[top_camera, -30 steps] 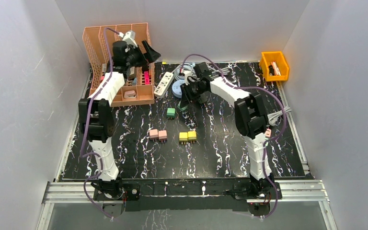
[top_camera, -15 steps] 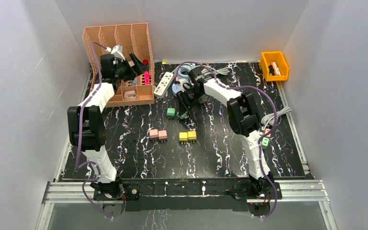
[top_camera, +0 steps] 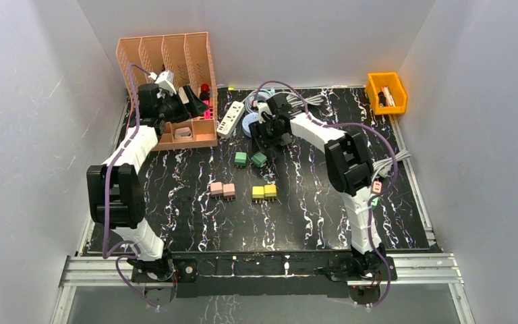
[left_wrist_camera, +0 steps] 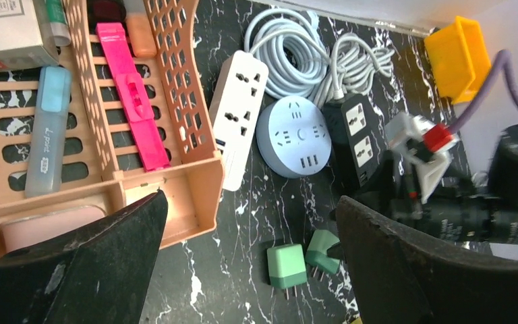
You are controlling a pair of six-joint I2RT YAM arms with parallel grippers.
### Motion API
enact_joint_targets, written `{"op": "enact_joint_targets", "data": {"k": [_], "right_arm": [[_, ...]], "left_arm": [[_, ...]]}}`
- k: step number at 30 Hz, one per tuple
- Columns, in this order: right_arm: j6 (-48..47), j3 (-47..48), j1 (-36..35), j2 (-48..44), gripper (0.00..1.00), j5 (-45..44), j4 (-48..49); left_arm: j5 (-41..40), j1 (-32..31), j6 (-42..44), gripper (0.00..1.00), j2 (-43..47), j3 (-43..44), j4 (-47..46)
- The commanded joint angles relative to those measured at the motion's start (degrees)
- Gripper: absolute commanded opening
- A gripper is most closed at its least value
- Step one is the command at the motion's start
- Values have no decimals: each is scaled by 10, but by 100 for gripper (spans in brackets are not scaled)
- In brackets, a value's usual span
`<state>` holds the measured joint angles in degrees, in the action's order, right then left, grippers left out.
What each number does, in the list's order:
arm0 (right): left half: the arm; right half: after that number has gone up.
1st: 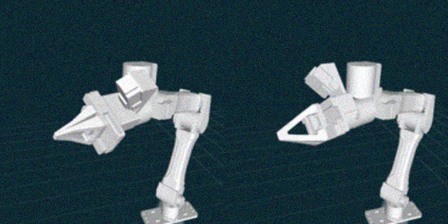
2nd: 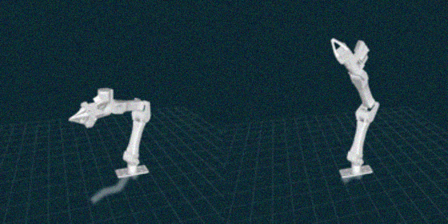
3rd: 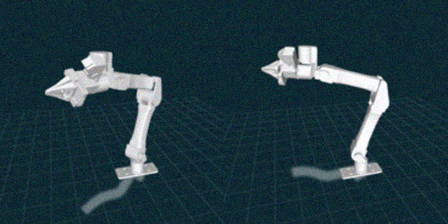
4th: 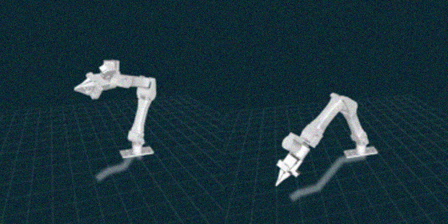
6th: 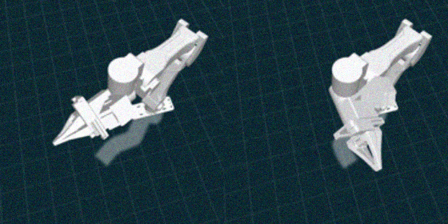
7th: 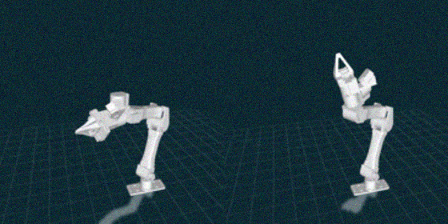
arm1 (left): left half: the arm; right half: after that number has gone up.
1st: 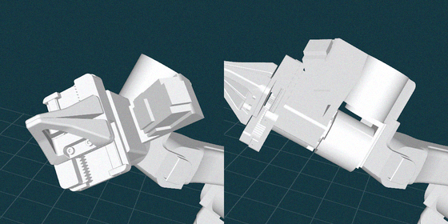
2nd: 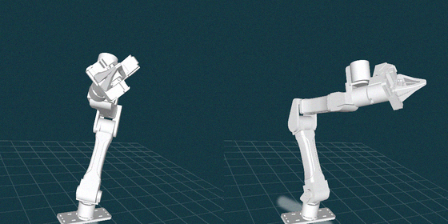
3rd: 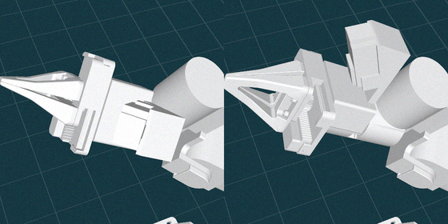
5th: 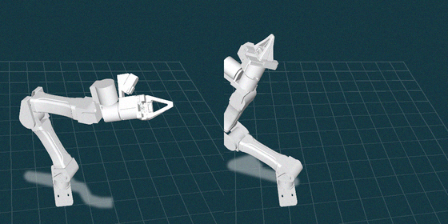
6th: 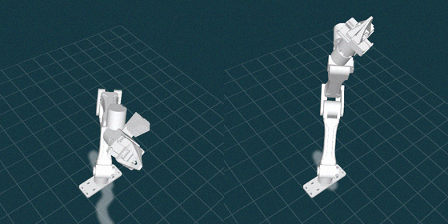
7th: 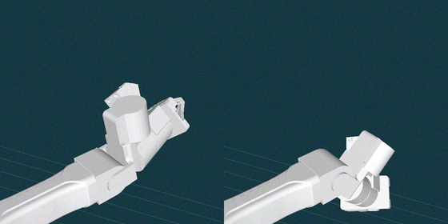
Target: Pull the plug off the socket
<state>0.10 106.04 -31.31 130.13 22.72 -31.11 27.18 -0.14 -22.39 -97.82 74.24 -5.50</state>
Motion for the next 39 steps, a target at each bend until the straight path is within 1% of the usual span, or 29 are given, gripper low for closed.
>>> {"op": "enact_joint_targets", "data": {"k": [1,4,7,10,13,16,22,26,28,31,34,36,39], "right_arm": [[121,-80,-3,-120,68,-39,149],[189,-151,-3,-166,66,-47,186],[233,-195,-3,-192,61,-63,186],[269,-222,-3,-202,54,-77,176],[298,-239,-3,-202,53,-78,182],[321,-238,-3,-187,50,-69,186],[348,-228,-3,-165,50,-60,187],[362,-227,-3,-152,43,-58,186],[368,-228,-3,-149,41,-58,183],[374,-235,-3,-155,41,-72,180],[375,-246,-2,-165,40,-87,180],[376,-248,-2,-164,40,-87,179],[374,-240,-2,-154,40,-80,165]], "left_arm": [[1,-27,35,92,49,-31,26],[-16,-76,43,91,59,-65,33],[-37,-115,43,91,57,-101,32],[-46,-125,25,89,45,-119,26],[-58,-128,14,88,24,-125,17],[-58,-129,8,85,-1,-116,18],[-51,-140,-13,78,-26,-117,15],[-56,-156,-19,74,-41,-118,15],[-66,-161,-27,74,-47,-118,15],[-72,-166,-31,73,-56,-115,15],[-73,-168,-33,69,-63,-111,15],[-71,-171,-34,65,-67,-110,14],[-73,-173,-33,63,-71,-112,15]]}}
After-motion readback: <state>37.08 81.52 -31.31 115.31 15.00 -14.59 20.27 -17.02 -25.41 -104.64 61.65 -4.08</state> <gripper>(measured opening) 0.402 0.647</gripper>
